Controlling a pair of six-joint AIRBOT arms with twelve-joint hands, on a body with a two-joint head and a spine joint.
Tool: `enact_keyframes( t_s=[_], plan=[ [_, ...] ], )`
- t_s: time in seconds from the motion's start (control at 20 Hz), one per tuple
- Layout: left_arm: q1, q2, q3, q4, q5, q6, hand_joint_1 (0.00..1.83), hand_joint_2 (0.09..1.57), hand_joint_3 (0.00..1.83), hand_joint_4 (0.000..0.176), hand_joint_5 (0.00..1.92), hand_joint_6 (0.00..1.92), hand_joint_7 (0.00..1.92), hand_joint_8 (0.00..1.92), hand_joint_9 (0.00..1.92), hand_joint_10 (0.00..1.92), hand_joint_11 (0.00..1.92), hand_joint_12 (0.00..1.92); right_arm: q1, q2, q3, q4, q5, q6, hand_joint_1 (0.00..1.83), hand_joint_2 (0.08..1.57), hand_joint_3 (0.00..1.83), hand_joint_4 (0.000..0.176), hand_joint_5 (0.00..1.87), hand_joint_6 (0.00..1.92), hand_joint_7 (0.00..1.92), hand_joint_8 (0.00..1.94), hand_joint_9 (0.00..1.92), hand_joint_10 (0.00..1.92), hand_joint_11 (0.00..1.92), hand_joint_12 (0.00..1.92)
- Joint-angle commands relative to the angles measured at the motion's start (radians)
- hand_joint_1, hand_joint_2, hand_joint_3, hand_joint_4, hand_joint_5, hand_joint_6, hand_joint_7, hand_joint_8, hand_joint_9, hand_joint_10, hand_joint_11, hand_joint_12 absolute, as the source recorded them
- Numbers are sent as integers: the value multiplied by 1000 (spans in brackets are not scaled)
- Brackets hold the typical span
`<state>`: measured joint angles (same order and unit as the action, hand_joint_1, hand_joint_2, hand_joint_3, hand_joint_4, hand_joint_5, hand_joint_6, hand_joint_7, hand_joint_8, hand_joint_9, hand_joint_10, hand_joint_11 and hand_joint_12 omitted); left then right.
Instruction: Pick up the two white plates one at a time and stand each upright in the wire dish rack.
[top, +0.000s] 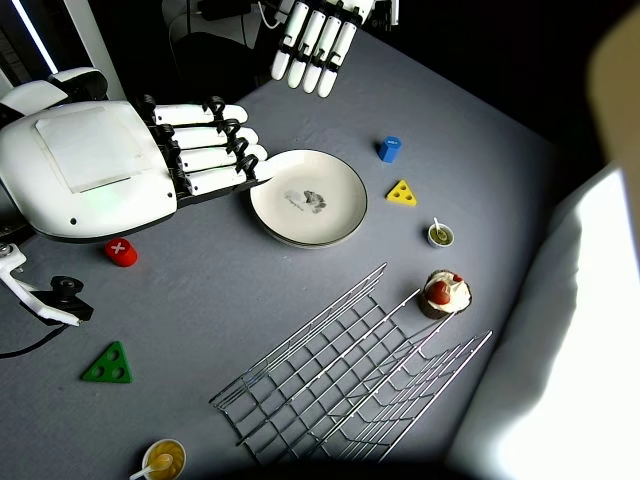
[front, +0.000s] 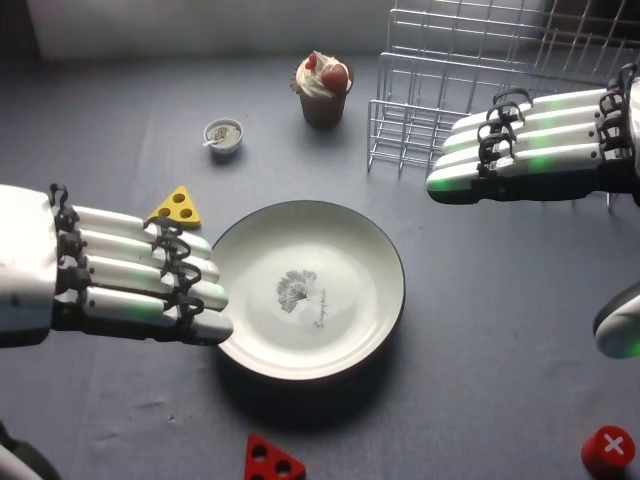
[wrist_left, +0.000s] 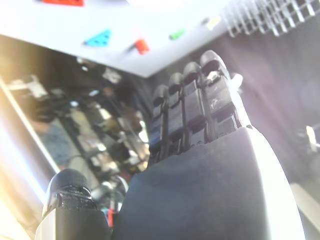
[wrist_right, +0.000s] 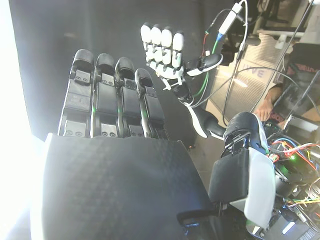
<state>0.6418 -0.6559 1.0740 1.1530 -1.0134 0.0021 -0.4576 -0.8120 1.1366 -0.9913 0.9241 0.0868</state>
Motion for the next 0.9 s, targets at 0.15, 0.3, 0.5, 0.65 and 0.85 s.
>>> enact_keyframes(
  t_s=[0.15,0.3,0.5,0.65,0.85],
  plan=[
    [-8,-37,3,-48,-6,-2,0,954,1,0,208,8,226,10,189,6,176,25,27,-12,13,57,3,49,0,952,0,0,110,0,134,0,132,0,121,0],
    [-8,-74,16,-34,26,-2,2,962,3,0,212,6,239,10,199,8,170,21,31,-21,27,43,-23,83,0,939,0,0,113,3,157,11,154,9,142,10],
    [-6,-139,56,-34,88,-2,0,955,0,0,209,3,232,4,206,8,177,22,32,-30,33,12,-24,108,0,928,0,0,134,8,171,9,170,10,148,11],
    [11,-176,83,-38,119,-2,0,959,1,0,185,0,211,0,194,1,188,25,35,-36,36,-36,-26,158,0,940,0,0,121,2,172,5,179,8,165,16],
    [33,-209,99,-58,143,-2,2,963,2,0,205,9,232,9,207,8,175,17,37,-45,54,-49,-33,192,0,941,1,0,154,8,198,7,186,4,162,11]
  ],
)
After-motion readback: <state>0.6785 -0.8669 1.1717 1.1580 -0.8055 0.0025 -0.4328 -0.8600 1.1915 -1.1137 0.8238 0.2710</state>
